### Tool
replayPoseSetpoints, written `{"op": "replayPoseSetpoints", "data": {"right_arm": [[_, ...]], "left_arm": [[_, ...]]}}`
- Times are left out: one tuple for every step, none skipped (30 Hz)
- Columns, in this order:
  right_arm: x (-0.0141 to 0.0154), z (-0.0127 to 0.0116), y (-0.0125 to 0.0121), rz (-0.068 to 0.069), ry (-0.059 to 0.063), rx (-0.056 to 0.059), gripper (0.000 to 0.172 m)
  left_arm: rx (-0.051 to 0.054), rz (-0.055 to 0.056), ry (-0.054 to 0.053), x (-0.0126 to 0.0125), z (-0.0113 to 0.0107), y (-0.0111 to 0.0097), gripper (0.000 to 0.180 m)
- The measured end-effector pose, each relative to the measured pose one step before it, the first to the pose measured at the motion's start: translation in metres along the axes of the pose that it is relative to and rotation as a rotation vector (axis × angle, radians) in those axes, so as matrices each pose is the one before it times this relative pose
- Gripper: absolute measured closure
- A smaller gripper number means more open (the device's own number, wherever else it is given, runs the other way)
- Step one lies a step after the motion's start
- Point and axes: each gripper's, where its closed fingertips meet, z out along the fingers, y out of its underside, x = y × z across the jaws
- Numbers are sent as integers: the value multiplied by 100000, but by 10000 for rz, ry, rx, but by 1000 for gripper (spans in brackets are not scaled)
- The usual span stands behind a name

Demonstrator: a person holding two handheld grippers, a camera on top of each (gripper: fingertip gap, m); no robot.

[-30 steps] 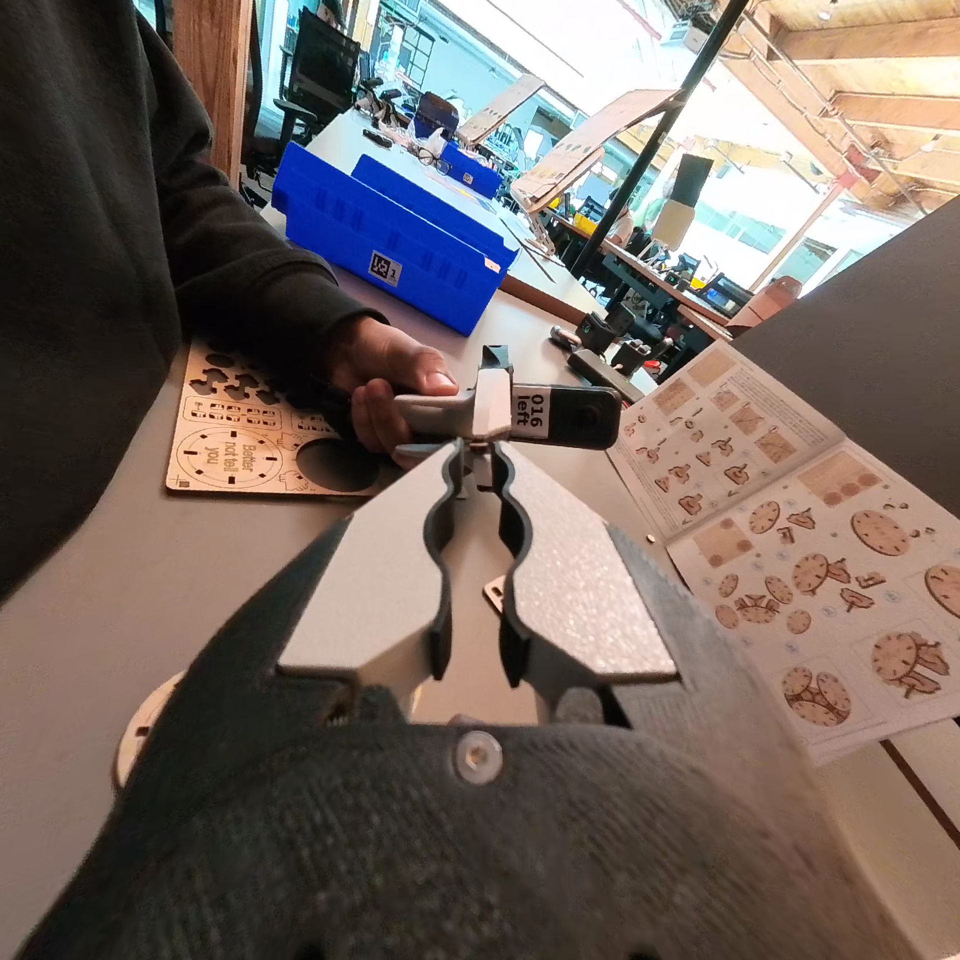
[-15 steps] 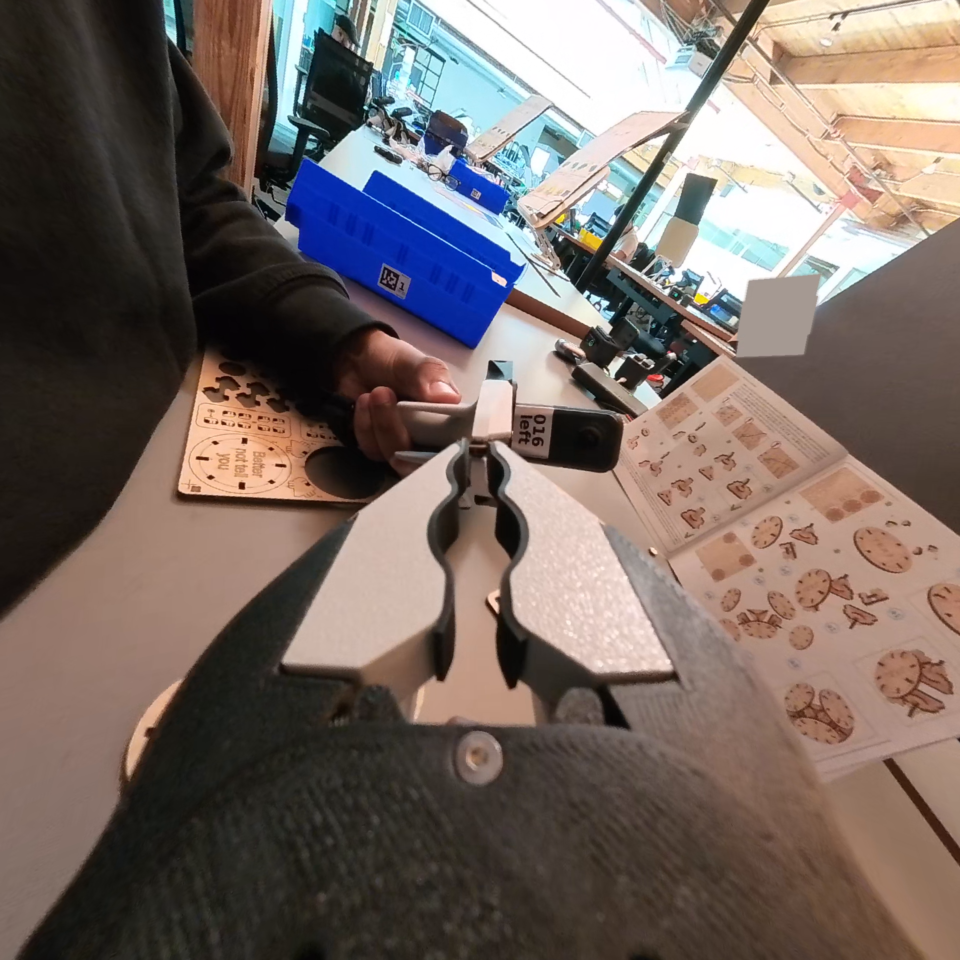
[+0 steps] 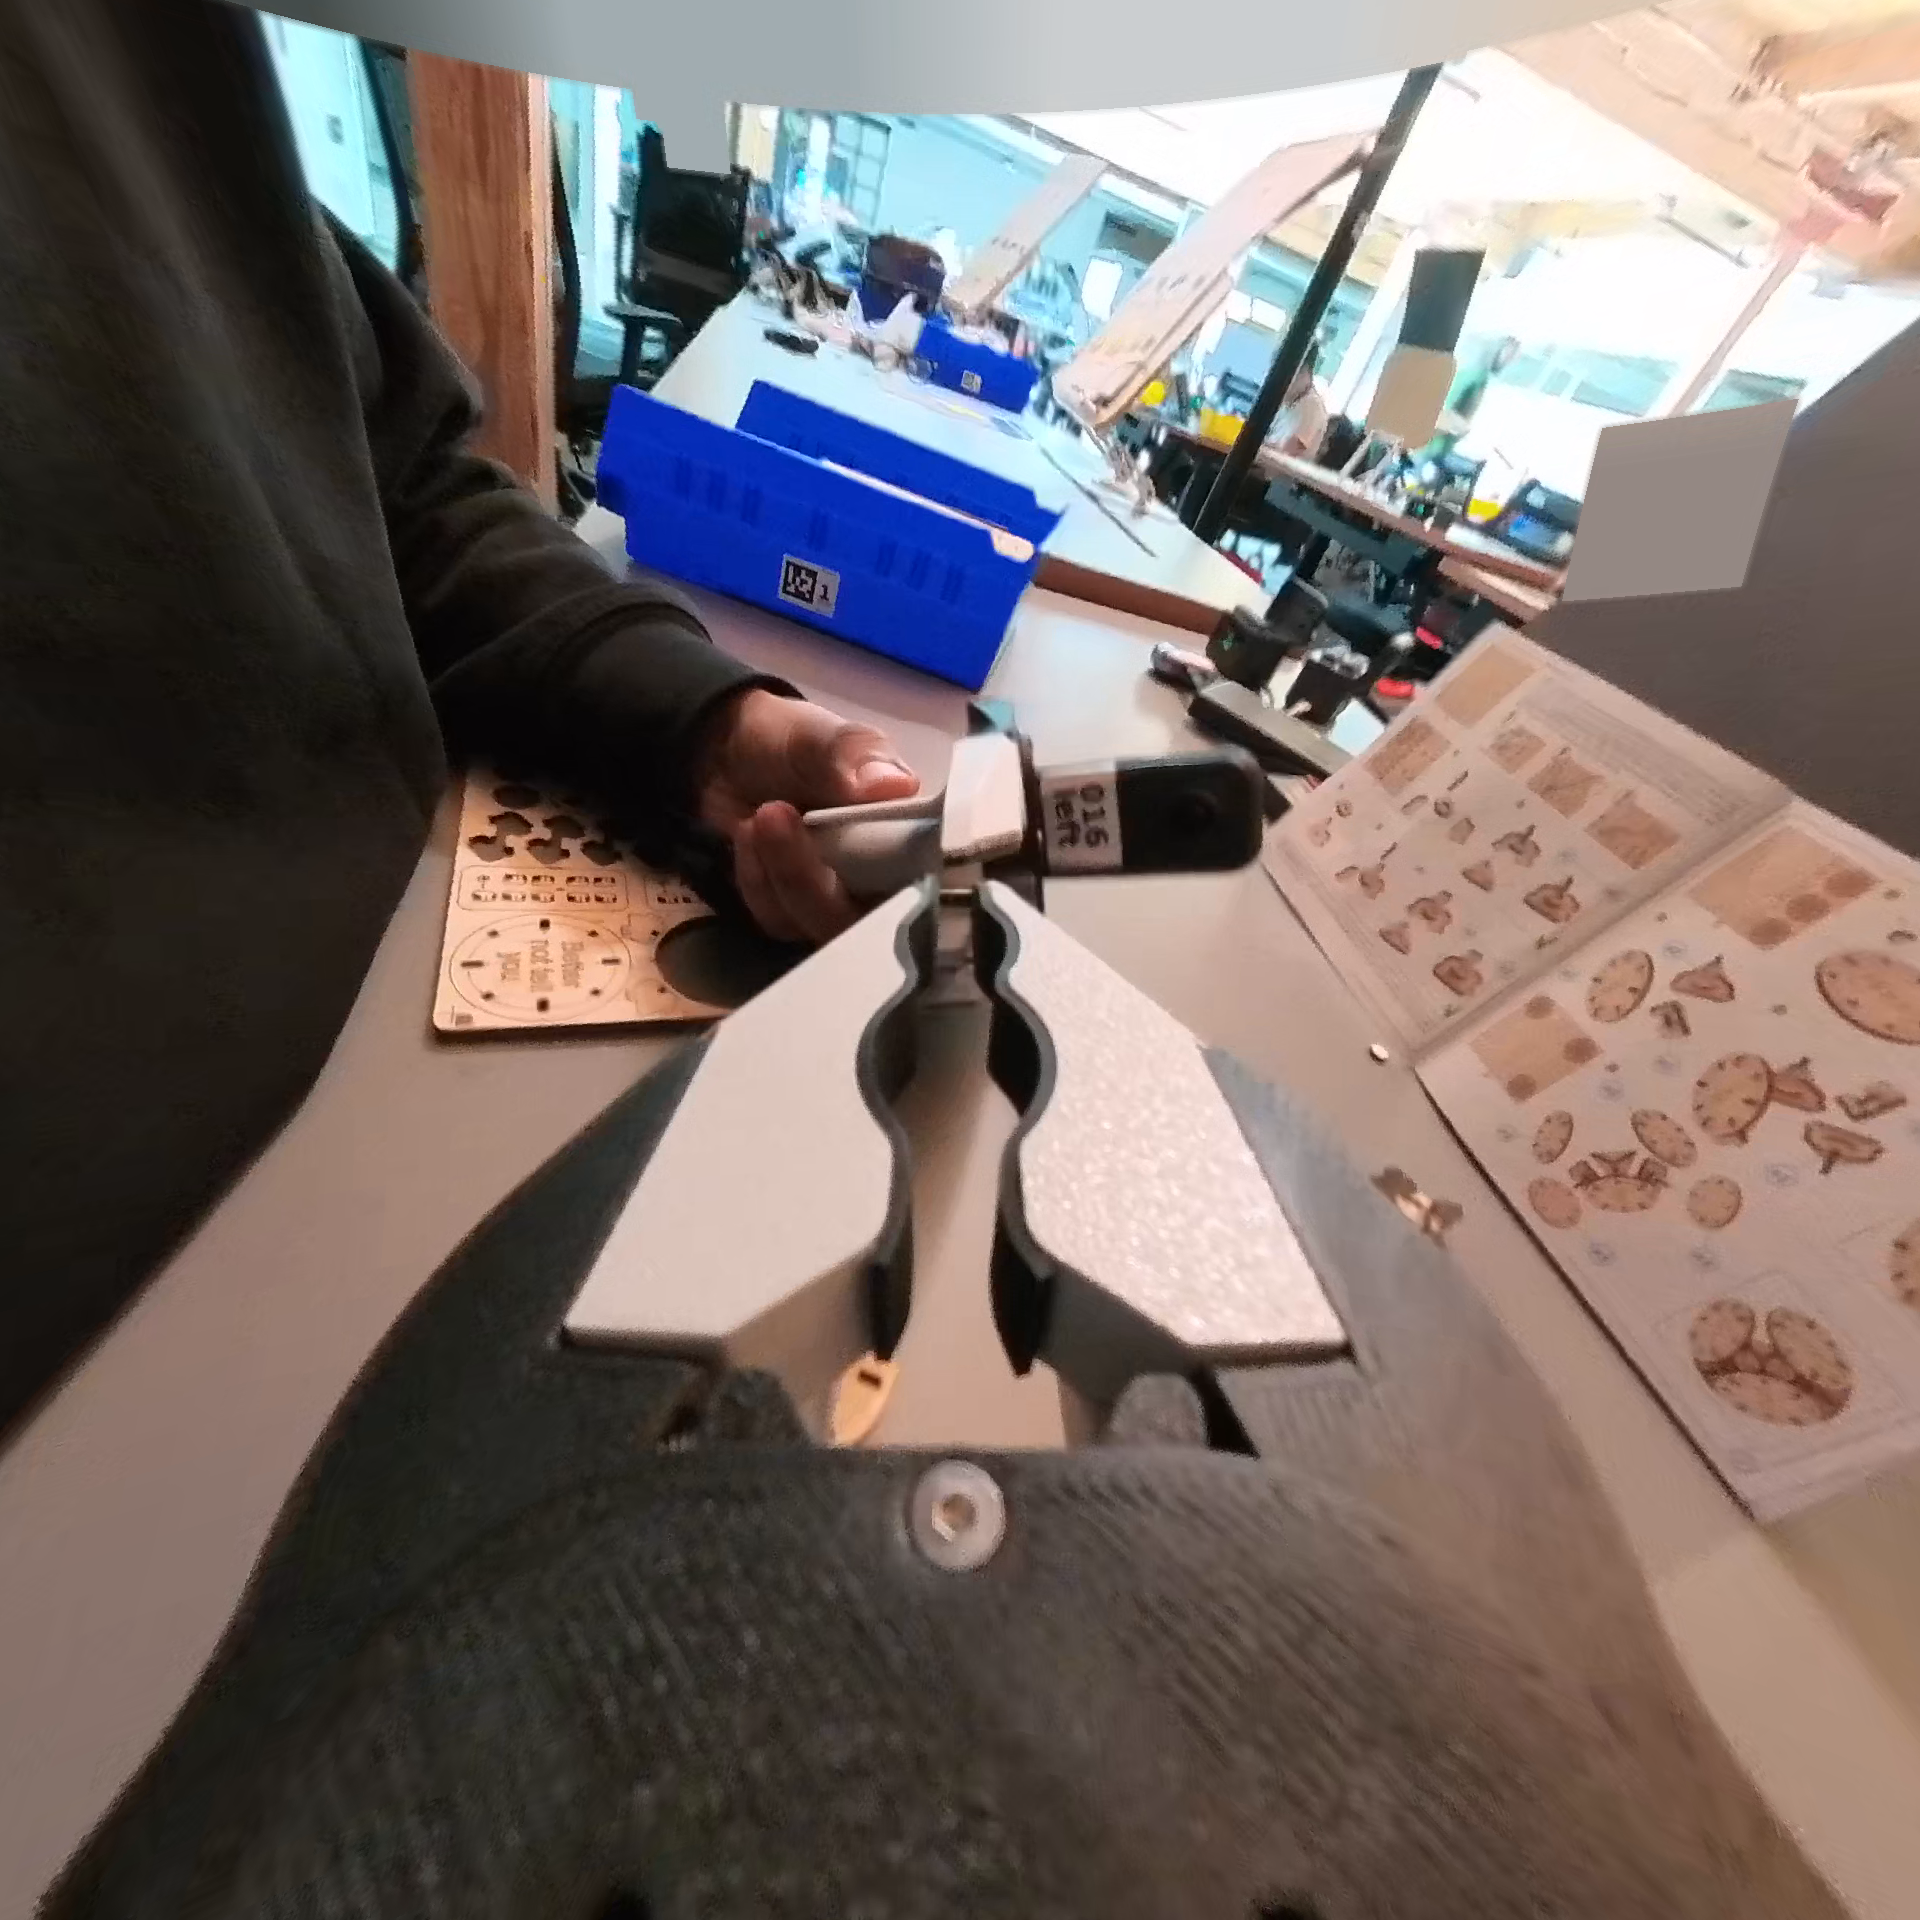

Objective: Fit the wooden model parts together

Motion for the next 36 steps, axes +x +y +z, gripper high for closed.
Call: {"op": "replayPoseSetpoints", "data": {"right_arm": [[324,-277,384,98,48,-232,167],[388,-345,477,66,68,-278,167],[452,-388,609,87,75,-360,167],[206,-393,700,98,-102,-388,167],[15,-339,920,194,-250,-461,168],[-87,-240,1179,278,-328,-556,167],[-254,-92,1365,329,-445,-604,167],[-259,79,1457,338,-432,-656,167],[-283,209,1377,250,-419,-618,168],[-342,324,1200,192,-423,-533,167],[-342,385,992,157,-387,-500,167],[-329,384,767,77,-322,-447,167],[-270,344,534,-6,-240,-378,167],[-199,266,320,-46,-170,-305,167],[-162,189,161,-63,-153,-211,167],[-133,140,80,-38,-148,-164,167],[-70,108,94,-30,-129,-152,167],[-49,78,49,-35,-121,-109,167],[-42,43,-21,-21,-122,-66,167],[-51,23,-87,-13,-123,-48,167],[-20,29,-1,-19,-99,-103,167],[7,66,111,-45,-68,-179,167],[14,81,164,-51,-66,-207,167],[-21,27,-15,-45,-91,-88,167],[-9,13,33,-42,-85,-124,167],[3,-3,14,-59,-73,-111,167],[-5,-2,13,-59,-85,-121,167],[-5,14,-6,-60,-93,-137,167],[-13,17,9,-61,-100,-157,167],[23,15,-8,-83,-88,-169,167],[17,30,-15,-95,-97,-181,167],[30,61,23,-93,-105,-213,167],[-29,44,-34,-103,-163,-176,167],[-31,29,-14,-98,-184,-162,167],[-8,6,-3,-82,-184,-143,167],[-17,1,7,-47,-190,-142,167]], "left_arm": [[-30,300,-311,-228,-49,-51,163],[-98,404,-425,-314,-7,36,163],[-198,455,-528,-374,76,172,163],[-340,515,-627,-437,172,366,164],[-487,566,-815,-666,223,569,167],[-618,592,-1063,-1019,228,764,171],[-713,601,-1153,-1138,263,911,174],[-718,588,-988,-910,340,932,180],[-610,495,-788,-616,422,790,180],[-456,386,-577,-340,450,568,180],[-284,260,-359,-75,443,324,180],[-162,146,-174,101,430,177,180],[-108,77,-127,79,395,131,180],[-137,62,-166,-101,369,224,180],[-214,105,-237,-280,353,377,180],[-270,111,-241,-320,342,476,180],[-288,16,-104,-112,282,378,180],[-182,75,-47,22,201,216,180],[-151,47,-179,-164,166,184,180],[-123,62,-133,-89,108,131,180],[-11,100,-105,-18,21,7,180],[-22,68,-94,-29,23,28,180],[-23,52,-79,-29,21,27,180],[-4,44,-44,-5,4,12,180],[-8,8,-11,1,1,14,180],[-1,-11,9,0,-8,-2,180],[0,-22,12,-13,-8,0,180],[1,-27,17,-3,7,-1,180],[1,-20,13,-3,-7,2,180],[-1,-10,10,3,0,-9,180],[0,-11,7,-7,0,2,180],[1,-9,5,-7,-7,-5,180],[2,-9,7,5,8,0,180],[4,-14,12,5,-5,-9,180],[3,-17,9,-13,-6,0,180],[3,-11,1,-7,1,3,180]]}}
